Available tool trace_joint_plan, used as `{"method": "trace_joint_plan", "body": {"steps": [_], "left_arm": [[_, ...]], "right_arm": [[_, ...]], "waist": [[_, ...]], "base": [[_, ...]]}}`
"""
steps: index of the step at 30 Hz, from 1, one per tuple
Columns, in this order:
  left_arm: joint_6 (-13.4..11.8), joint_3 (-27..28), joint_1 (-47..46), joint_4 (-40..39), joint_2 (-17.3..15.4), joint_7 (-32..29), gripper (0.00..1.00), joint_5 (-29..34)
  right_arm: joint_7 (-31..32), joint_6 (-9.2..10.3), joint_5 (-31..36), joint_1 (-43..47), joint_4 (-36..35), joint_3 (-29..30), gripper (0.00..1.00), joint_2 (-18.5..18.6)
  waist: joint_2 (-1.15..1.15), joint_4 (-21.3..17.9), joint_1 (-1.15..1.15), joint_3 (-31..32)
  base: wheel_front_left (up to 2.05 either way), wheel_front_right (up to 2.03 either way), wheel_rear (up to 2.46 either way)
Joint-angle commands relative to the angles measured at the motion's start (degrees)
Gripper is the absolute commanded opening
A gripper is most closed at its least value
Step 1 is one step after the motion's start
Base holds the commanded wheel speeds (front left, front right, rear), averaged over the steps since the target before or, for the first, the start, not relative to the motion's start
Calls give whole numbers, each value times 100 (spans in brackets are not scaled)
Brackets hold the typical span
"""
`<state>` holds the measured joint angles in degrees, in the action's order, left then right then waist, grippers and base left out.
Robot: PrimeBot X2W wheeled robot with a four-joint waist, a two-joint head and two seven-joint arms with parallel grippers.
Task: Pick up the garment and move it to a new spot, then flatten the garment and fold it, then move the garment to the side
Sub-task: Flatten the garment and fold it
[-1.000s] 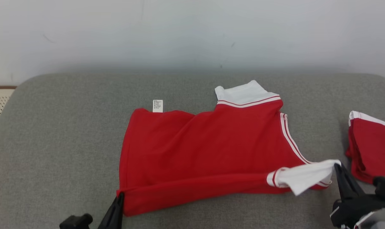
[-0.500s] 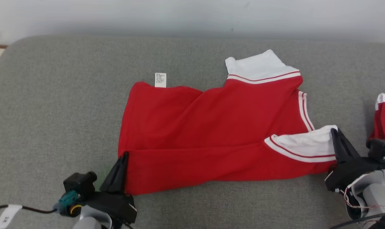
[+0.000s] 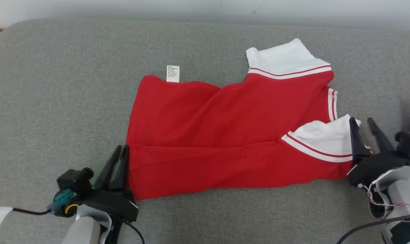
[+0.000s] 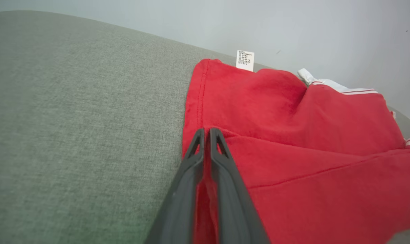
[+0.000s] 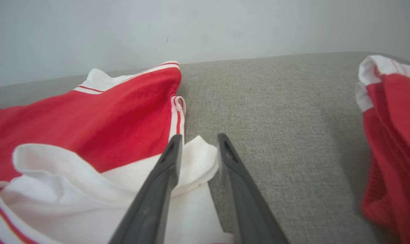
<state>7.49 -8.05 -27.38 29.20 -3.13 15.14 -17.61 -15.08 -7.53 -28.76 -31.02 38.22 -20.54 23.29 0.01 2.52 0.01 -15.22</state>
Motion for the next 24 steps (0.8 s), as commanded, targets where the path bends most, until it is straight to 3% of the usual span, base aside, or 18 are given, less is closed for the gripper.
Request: {"method": "trace_joint_plan", "body": {"steps": [1,9,24], "left_arm": [[-2,117,-10,-55,-17,5,100,94],[-2,663,763,-469,16,4,100,445],[-2,283,1517,-420,19,3,100,190]], "right_arm": [[0,8,60,75,-79,110,100,1],[0,7,490,981,-762,746,100,-235],[0,7,468,1925,-857,639,100,-517]], "waist": [[-1,-9,-1,37],[-1,-146,-1,518],[-1,-300,-1,1015]], "base": [[0,0,0],[0,0,0],[0,0,0]]}}
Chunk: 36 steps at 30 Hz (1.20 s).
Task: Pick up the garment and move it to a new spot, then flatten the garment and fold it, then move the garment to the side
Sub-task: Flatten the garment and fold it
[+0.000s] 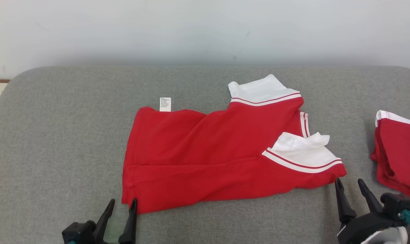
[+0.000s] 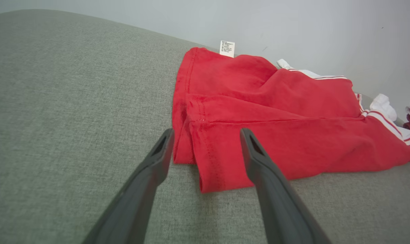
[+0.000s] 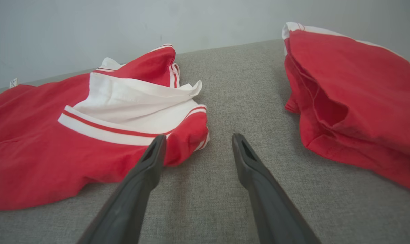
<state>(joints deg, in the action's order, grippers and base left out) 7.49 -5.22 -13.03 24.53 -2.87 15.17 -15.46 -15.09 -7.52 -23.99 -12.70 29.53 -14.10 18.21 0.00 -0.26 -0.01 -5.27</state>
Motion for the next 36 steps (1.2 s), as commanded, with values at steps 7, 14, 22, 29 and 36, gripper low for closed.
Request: {"method": "trace_joint_plan", "body": {"steps": [7,14,22,29,36], "left_arm": [[-2,-29,170,133,-6,1,100,-95],[-2,-80,136,134,-7,1,100,-120],[-2,-145,53,104,-6,0,100,-76],[-2,-182,5,118,-5,0,100,-101],[-2,-192,-35,99,-5,0,100,-140]], "right_arm": [[1,6,17,172,59,12,100,-72],[1,6,-66,39,31,70,100,-144],[1,6,-238,-227,71,229,100,-210],[1,6,-386,-447,303,191,78,-219],[2,6,-520,-537,495,146,0,-186]], "waist": [[0,-64,1,31],[0,-35,1,-42],[0,47,1,-149],[0,121,1,-228],[0,156,1,-310]], "base": [[0,0,0],[0,0,0],[0,0,0],[0,0,0],[0,0,0]]}}
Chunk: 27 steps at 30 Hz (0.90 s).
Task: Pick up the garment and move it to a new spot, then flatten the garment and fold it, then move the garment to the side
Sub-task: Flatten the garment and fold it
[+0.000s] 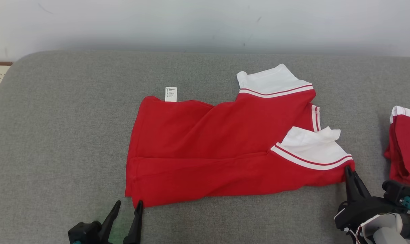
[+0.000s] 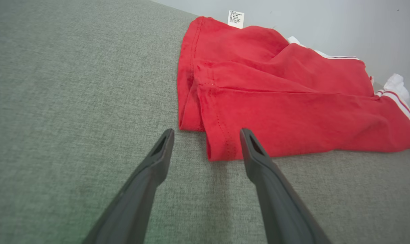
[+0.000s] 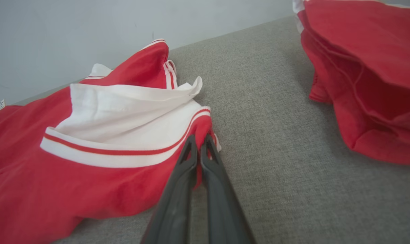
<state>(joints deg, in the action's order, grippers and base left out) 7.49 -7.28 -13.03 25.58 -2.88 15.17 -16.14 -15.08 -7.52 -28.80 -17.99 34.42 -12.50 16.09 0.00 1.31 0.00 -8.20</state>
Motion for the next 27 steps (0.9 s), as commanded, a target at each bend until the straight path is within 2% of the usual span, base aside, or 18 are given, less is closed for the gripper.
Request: {"method": "trace_joint_plan", "body": {"steps": [1,23,27], "left_arm": [[-2,17,-43,-11,-4,0,100,-73],[-2,-414,-220,-55,-29,0,100,-101],[-2,-94,-265,-157,-65,0,100,257]], "right_arm": [[1,6,-45,8,12,0,0,39],[0,7,152,325,48,243,0,135],[0,7,173,285,29,221,0,112]], "waist": [[0,-4,0,-27],[0,-195,0,-150],[0,-211,0,-181]], "base": [[0,0,0],[0,0,0],[0,0,0]]}}
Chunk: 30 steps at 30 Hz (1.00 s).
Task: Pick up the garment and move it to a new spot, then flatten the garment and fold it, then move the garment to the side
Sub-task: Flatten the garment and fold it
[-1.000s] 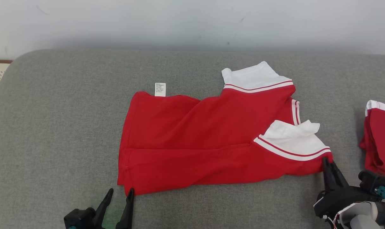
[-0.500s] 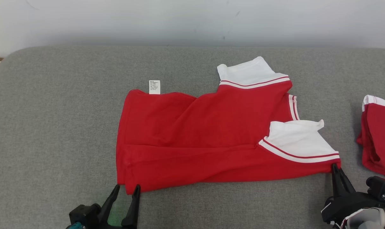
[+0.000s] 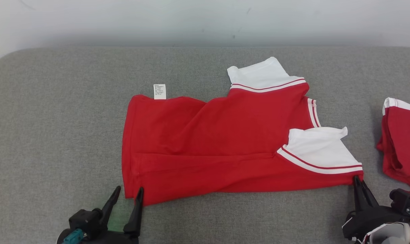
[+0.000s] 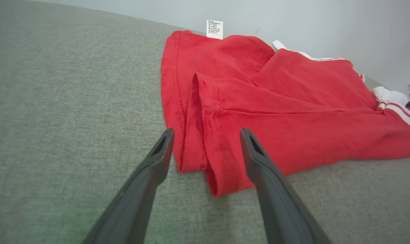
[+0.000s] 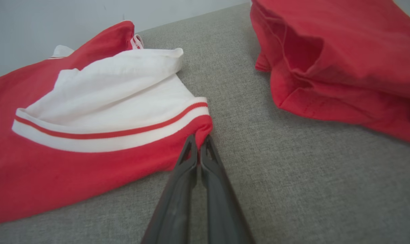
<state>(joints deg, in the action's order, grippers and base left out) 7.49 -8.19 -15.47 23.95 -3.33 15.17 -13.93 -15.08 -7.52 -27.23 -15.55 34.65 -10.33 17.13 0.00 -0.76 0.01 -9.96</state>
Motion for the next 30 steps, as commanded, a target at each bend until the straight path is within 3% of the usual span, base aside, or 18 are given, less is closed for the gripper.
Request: {"method": "trace_joint_plan", "body": {"steps": [1,23,24,25,27,28,30], "left_arm": [[-2,43,-29,-7,-13,0,100,113],[-2,-648,-374,672,-284,-1,100,-581],[-2,-706,-347,672,-306,-1,96,-650],[-2,-762,-319,662,-326,-1,78,-699],[-1,-894,-245,641,-332,-1,62,-779],[-1,-956,-210,630,-343,-1,49,-829],[-1,-1029,-147,627,-381,-1,44,-918]], "right_arm": [[0,7,25,30,-1,-6,0,7],[1,7,27,-98,-18,-151,0,6],[0,7,26,-92,-15,-147,0,2],[0,7,25,-83,-11,-148,0,-1],[1,7,17,-62,3,-138,0,-9],[1,6,12,-48,9,-132,0,-12],[0,6,16,-25,19,-129,0,-21]], "waist": [[0,-9,-1,-12],[0,-112,-1,-113],[0,-110,-1,-104],[0,-107,-1,-91],[0,-95,-1,-60],[0,-88,-1,-44],[0,-76,-1,-14]], "base": [[0,0,0],[0,0,0],[0,0,0],[0,0,0],[0,0,0],[0,0,0],[0,0,0]]}}
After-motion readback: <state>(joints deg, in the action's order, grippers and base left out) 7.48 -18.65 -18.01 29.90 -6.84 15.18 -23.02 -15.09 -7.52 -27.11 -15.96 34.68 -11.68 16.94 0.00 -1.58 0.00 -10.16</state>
